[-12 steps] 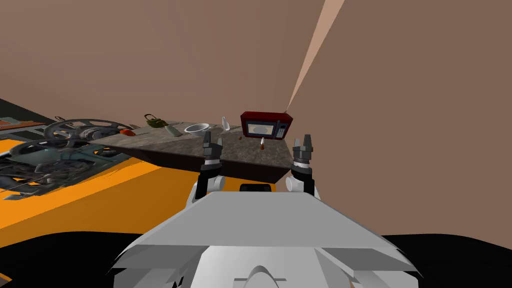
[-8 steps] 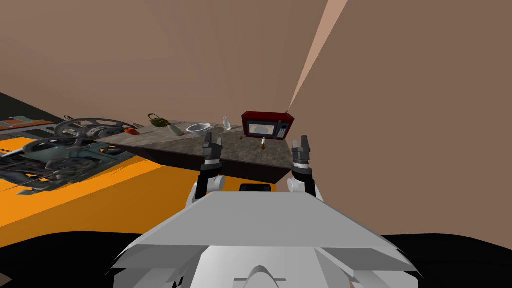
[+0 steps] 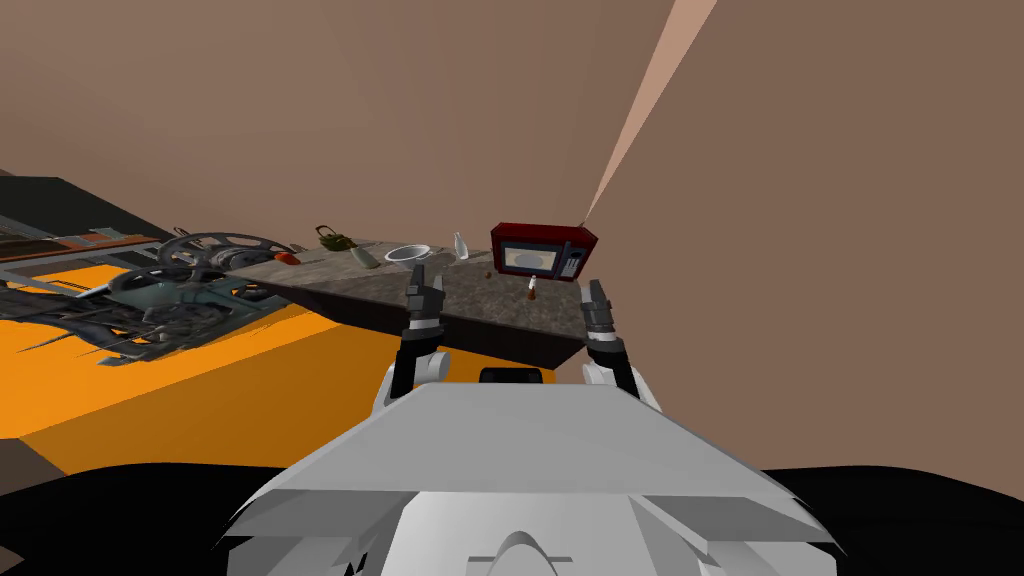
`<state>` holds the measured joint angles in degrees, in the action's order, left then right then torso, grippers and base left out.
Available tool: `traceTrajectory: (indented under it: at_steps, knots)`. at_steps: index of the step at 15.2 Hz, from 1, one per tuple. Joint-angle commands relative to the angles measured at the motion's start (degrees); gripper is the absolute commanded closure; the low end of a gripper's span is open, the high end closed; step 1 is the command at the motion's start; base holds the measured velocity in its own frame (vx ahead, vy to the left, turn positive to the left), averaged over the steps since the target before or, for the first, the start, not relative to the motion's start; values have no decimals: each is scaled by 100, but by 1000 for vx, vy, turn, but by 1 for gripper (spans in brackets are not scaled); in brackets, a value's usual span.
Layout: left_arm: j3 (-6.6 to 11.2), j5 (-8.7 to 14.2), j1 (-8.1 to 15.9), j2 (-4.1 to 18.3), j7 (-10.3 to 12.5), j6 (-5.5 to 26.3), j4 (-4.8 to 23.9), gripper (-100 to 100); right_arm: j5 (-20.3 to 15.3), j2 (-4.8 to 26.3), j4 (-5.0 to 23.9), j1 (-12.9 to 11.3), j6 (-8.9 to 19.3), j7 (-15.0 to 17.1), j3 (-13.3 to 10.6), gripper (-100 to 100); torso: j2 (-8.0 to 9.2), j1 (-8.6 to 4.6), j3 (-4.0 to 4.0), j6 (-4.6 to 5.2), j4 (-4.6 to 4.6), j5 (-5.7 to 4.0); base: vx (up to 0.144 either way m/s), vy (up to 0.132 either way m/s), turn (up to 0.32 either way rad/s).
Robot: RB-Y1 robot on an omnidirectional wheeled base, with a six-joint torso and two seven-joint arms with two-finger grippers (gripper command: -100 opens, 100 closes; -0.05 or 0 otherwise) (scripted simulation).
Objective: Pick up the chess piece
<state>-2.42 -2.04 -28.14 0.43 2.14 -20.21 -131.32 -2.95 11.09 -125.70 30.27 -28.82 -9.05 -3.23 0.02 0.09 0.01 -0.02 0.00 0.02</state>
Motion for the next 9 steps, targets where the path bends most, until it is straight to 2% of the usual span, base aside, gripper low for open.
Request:
traceTrajectory:
  at_steps: [1, 2, 3, 9]
  knots:
    - [0, 0, 0, 0, 0, 0, 0, 0, -27, 192, 77, -15, 45, 1, 19, -100, 0, 0, 0, 0, 0, 0, -4, 29, 81]
    - [0, 0, 0, 0, 0, 0, 0, 0, -66, 379, 176, 22, 71, 1, 32, -100, 0, 0, 0, 0, 0, 0, -9, 38, 117]
    - [0, 0, 0, 0, 0, 0, 0, 0, -66, 420, 176, 22, 71, 1, 32, -100, 1, 3, 0, -1, 0, 1, -7, 35, 103]
    - [0, 0, 0, 0, 0, 0, 0, 0, -202, 1129, 520, 149, 161, 2, 78, -100, -1, 4, 0, -2, 0, 1, -3, 37, 133]
